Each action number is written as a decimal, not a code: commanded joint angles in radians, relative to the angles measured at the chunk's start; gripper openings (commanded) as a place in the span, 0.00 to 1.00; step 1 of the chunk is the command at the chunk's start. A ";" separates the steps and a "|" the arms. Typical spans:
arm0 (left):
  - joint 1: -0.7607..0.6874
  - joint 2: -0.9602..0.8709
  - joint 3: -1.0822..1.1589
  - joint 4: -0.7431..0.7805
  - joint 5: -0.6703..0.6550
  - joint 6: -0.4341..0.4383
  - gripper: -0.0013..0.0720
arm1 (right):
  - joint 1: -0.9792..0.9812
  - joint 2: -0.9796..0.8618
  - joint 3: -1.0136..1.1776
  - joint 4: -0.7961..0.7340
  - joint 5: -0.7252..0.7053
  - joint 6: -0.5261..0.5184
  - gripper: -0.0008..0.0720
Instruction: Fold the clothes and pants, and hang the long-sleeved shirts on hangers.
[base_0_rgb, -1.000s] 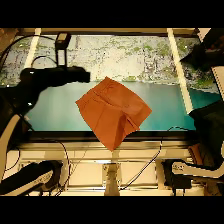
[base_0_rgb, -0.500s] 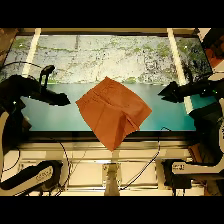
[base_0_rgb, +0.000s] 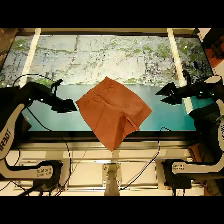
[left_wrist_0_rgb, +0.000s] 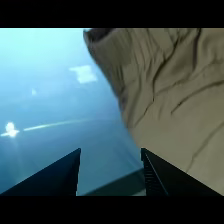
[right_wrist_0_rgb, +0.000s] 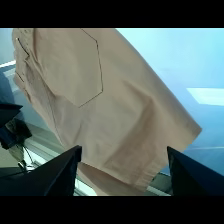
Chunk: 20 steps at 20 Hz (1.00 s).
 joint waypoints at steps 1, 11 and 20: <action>-0.005 -0.062 -0.001 -0.130 -0.081 0.000 0.61 | 0.001 -0.001 -0.001 0.022 0.002 0.009 0.85; -0.108 -0.092 -0.001 -0.161 -0.266 -0.109 0.31 | 0.088 -0.001 -0.001 -0.016 -0.029 0.037 0.81; -0.108 -0.089 0.000 -0.161 -0.202 -0.109 0.04 | 0.092 -0.100 -0.002 -0.214 0.080 0.129 0.63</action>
